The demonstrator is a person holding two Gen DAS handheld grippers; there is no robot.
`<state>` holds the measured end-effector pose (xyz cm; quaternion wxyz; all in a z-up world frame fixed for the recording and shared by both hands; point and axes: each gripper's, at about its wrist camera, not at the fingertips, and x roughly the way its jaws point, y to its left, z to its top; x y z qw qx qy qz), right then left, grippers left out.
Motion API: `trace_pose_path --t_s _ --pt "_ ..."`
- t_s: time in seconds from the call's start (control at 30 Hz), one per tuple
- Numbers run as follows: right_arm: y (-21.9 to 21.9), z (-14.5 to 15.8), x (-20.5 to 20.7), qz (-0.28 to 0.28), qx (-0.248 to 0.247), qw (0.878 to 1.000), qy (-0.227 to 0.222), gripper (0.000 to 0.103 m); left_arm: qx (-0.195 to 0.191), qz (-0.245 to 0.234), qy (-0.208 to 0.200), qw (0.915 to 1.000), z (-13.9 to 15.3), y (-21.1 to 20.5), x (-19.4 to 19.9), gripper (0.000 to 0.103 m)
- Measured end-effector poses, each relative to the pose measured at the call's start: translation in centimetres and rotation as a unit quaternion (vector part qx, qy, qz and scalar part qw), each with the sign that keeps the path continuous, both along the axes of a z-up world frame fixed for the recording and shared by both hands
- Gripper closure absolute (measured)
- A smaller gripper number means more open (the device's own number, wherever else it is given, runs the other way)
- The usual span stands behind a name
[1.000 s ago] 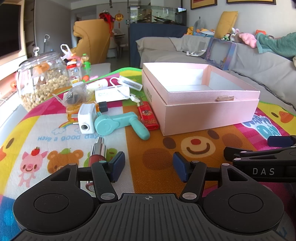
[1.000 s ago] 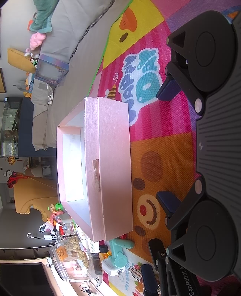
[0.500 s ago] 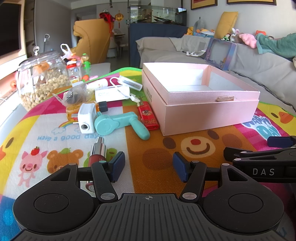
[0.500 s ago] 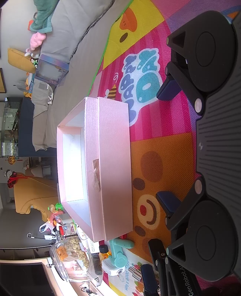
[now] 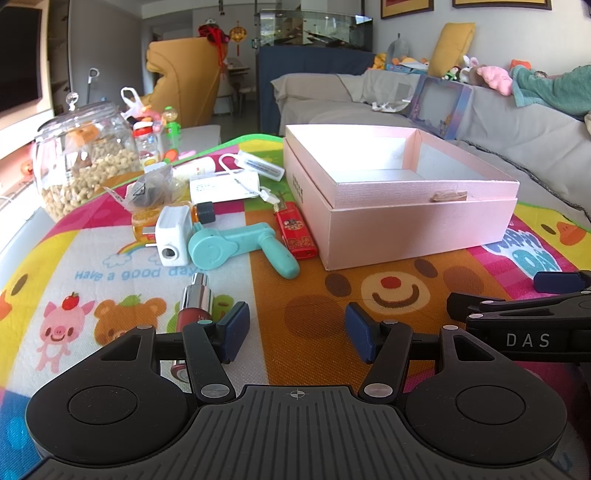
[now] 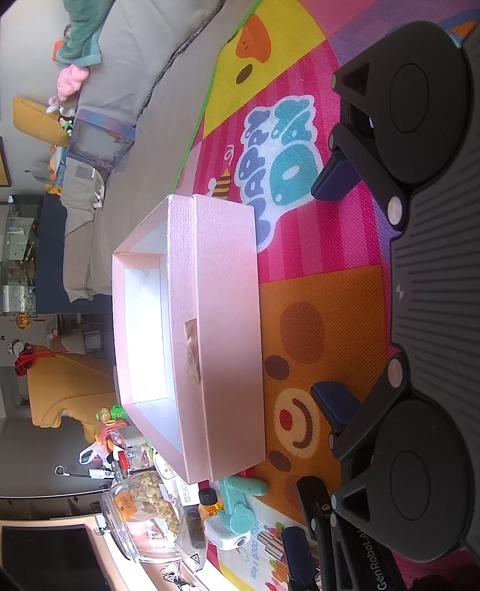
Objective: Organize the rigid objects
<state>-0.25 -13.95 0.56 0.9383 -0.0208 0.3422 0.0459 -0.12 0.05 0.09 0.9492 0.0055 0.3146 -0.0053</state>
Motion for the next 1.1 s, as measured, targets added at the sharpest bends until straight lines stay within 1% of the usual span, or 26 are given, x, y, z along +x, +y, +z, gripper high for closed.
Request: trace_pose_path --t_s 0.4,0.5,0.57,0.6,0.63,0.67,0.7,0.83,0.87,0.97,1.03,1.1 --pt "-0.2 0.0 0.0 0.005 0.001 1.000 0.001 0.000 -0.002 0.000 0.000 1.0000 0.0 0.1 0.0 0.040" --pt "-0.3 0.2 0.2 0.016 -0.003 1.000 0.011 0.000 -0.003 0.000 -0.001 1.0000 0.0 0.1 -0.1 0.041" --pt "-0.4 0.5 0.7 0.028 -0.007 0.999 0.034 0.000 -0.012 -0.002 -0.002 0.9999 0.1 0.3 -0.1 0.043" --pt "-0.6 0.7 0.9 0.022 0.003 0.999 0.043 0.000 -0.024 -0.007 -0.003 0.9997 0.2 0.5 -0.3 0.046" --pt "-0.5 0.6 0.7 0.016 0.002 0.999 0.042 0.000 -0.038 -0.014 -0.004 0.9992 0.5 0.8 -0.6 0.047" --pt "-0.2 0.6 0.6 0.017 -0.009 0.999 0.041 0.000 -0.047 -0.020 -0.007 0.9987 0.8 1.1 -1.0 0.047" --pt "-0.3 0.6 0.6 0.015 -0.006 0.999 0.043 0.000 -0.048 -0.021 -0.014 0.9985 1.3 1.4 -1.5 0.047" --pt "-0.4 0.6 0.5 0.016 -0.006 0.999 0.044 0.000 -0.021 -0.010 -0.057 0.9981 3.3 3.2 -3.5 0.046" --pt "-0.5 0.6 0.5 0.017 -0.005 0.999 0.044 0.000 -0.021 -0.006 -0.053 0.9983 3.5 3.9 -3.5 0.046" --pt "-0.5 0.6 0.5 0.020 -0.007 0.999 0.043 0.000 -0.042 0.014 -0.009 0.9990 3.2 6.0 -1.9 0.047" --pt "-0.6 0.6 0.5 0.022 -0.006 0.999 0.042 0.000 -0.047 0.026 0.007 0.9985 2.7 6.8 -0.8 0.051" --pt "-0.6 0.6 0.3 0.027 -0.006 0.999 0.041 0.000 -0.052 0.021 0.023 0.9982 2.3 7.2 0.0 0.058"
